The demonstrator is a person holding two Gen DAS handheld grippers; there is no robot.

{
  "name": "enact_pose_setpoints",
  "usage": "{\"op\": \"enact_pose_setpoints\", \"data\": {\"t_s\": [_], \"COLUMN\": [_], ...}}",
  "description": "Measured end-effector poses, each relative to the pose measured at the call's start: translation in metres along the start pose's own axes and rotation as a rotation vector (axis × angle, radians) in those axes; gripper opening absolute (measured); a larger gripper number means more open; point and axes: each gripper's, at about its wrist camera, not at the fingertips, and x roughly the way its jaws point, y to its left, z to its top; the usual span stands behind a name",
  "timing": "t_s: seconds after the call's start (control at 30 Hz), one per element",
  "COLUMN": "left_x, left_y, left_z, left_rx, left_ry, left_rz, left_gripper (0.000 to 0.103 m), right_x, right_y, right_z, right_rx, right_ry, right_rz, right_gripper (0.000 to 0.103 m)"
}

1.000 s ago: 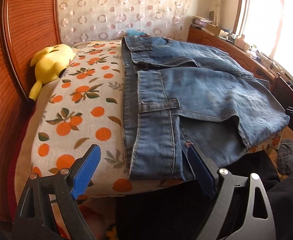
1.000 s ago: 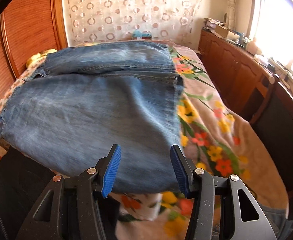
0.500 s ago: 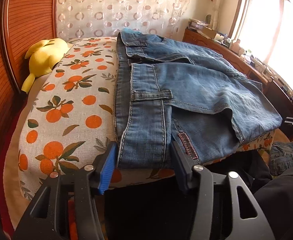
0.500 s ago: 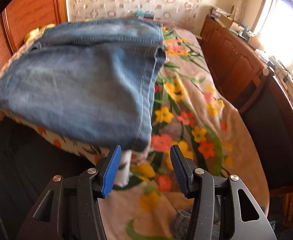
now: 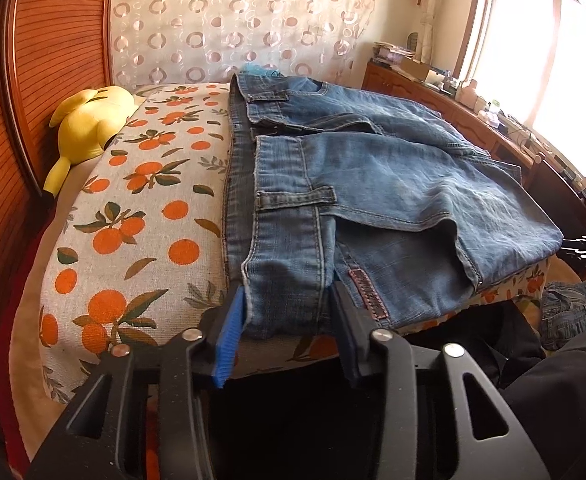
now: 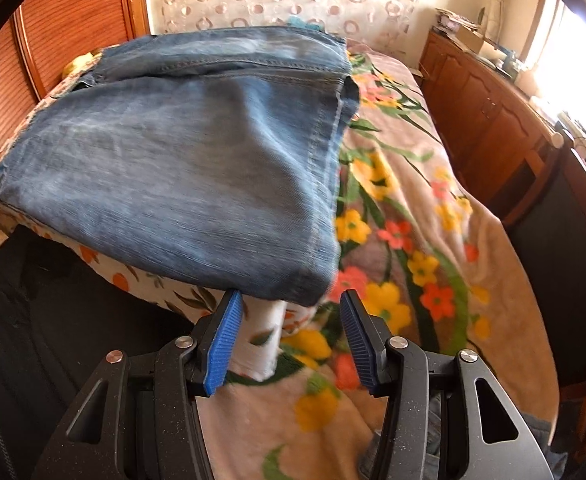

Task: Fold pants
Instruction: 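Grasp the jeans waistband edge with the left gripper while the right grasps the hem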

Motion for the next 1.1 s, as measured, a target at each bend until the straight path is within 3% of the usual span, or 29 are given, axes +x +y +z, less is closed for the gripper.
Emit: {"op": "enact_pose_setpoints", "data": {"t_s": [0.17,0.23,0.3,0.37,0.4,0.6,0.87,1.1], "left_x": [0.001,0.001,0.002,0.001,0.001,-0.016,-0.069,-0.073], "left_y": [0.000,-0.001,0.000,0.000,-0.001,-0.008,-0.020,-0.016], "left_z": [0.001,0.001,0.000,0.000,0.000,0.008,0.030,0.038], "left_rx": [0.009,0.005,0.004,0.005,-0.003,0.004,0.009,-0.002], "left_ry": [-0.007,-0.008,-0.008,-0.012,-0.014,-0.062,-0.191,-0.208], "left_rz": [-0.004,-0.008,-0.011,-0.031,-0.033,-0.050,-0.070,-0.060], "left_gripper": [0.036,0.036,0.034,0.020,0.018,0.015,0.014,0.014], "right_x": [0.005,0.003,0.001,0.000,-0.001,-0.023,-0.072,-0.100], "right_y": [-0.003,-0.003,-0.002,-0.003,-0.003,0.003,0.004,0.008], "right_z": [-0.006,-0.008,-0.008,-0.009,-0.008,-0.005,-0.001,-0.007], "right_rx": [0.040,0.044,0.045,0.053,0.054,0.051,0.039,0.032], "right_ry": [-0.018,-0.031,-0.040,-0.049,-0.053,-0.120,-0.224,-0.293], "right_rz": [0.030,0.040,0.030,0.031,0.029,0.010,-0.012,-0.017], "right_gripper": [0.020,0.015,0.013,0.011,0.011,0.009,0.008,0.007]}}
